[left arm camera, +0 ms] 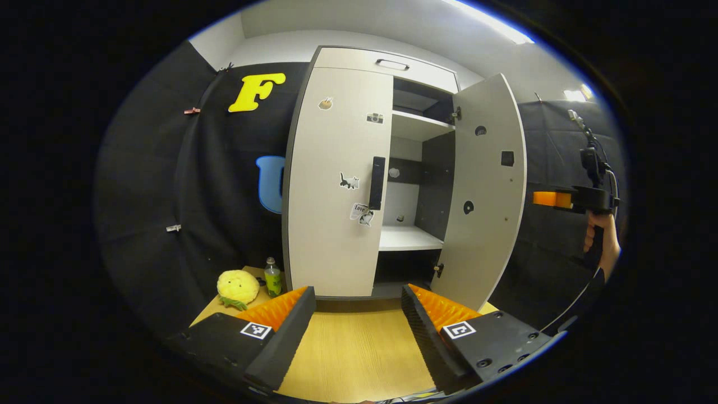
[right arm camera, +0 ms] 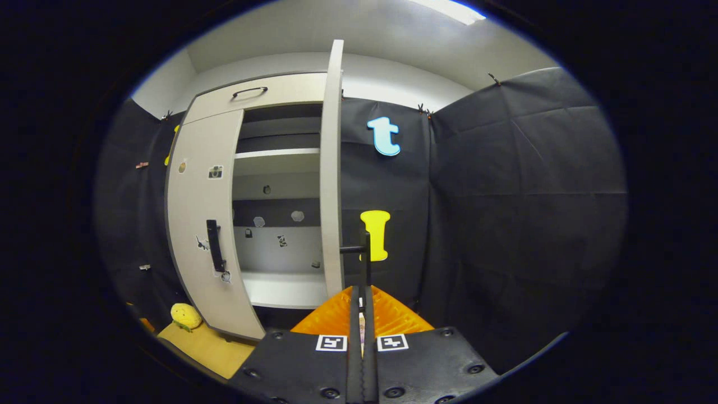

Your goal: Open the right door of the double-door shoe cabinet with the right hand, and open the left door with the left hand.

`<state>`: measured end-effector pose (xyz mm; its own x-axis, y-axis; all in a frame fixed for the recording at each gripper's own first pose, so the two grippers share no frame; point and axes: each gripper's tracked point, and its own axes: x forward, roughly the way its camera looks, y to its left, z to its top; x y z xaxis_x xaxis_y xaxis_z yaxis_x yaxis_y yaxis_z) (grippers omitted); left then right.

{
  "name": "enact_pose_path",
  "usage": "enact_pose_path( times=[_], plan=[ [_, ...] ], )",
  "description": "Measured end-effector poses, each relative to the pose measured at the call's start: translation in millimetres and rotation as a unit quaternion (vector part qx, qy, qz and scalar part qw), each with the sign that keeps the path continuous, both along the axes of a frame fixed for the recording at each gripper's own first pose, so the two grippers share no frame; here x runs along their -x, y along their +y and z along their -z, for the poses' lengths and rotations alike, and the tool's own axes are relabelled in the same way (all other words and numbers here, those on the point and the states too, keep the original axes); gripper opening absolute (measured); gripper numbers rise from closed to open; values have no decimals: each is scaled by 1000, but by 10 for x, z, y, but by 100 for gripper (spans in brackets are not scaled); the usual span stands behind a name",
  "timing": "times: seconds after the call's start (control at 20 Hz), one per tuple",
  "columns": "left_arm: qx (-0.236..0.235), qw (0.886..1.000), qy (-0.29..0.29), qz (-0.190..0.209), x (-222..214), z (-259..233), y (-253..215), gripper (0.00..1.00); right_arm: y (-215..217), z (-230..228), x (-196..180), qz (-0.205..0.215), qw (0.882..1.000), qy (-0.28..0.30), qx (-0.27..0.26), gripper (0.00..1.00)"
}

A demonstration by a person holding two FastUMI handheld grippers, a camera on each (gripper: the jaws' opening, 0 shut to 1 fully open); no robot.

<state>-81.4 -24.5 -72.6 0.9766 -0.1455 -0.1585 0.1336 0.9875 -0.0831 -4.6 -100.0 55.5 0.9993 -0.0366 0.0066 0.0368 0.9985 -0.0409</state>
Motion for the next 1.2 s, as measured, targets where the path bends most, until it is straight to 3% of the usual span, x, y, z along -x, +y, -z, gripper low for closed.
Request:
enact_pose_path(
  times=[0.15, 0.3, 0.65, 0.7, 0.75, 0.85, 0.9, 1.05, 1.1, 1.15, 1.2],
  plan=[
    [0, 1000, 8, 5, -40, 66, -15, 95, 212, 123, 276, -17, 1000, 1, 5, 8],
    [-3, 1000, 9, 8, -120, 59, -18, 95, 541, 320, 622, -39, 999, 26, -6, 5],
    [-1, 1000, -21, -4, -311, -204, 62, 95, 1058, 651, 598, -55, 996, 58, -34, 7],
    [2, 1000, -23, -6, -345, -230, 73, 95, 1127, 680, 584, -61, 995, 61, -39, 12],
    [5, 1000, -24, -7, -376, -264, 80, 95, 1195, 714, 545, -65, 995, 64, -44, 33],
    [7, 1000, -29, -10, -466, -345, 99, 95, 1297, 763, 482, -78, 993, 71, -49, 45],
    [5, 999, -31, -14, -533, -390, 118, 95, 1323, 774, 439, -80, 993, 70, -46, 44],
    [6, 999, -39, -16, -757, -522, 100, 95, 1330, 757, 299, -83, 994, 61, -41, 78],
    [7, 999, -41, -18, -850, -568, 111, 95, 1345, 740, 266, -85, 994, 58, -44, 83],
    [8, 999, -46, -19, -952, -634, 110, 95, 1340, 739, 222, -85, 994, 54, -46, 94],
    [6, 999, -49, -21, -1063, -689, 100, 95, 1311, 729, 173, -84, 994, 49, -46, 93]
  ],
)
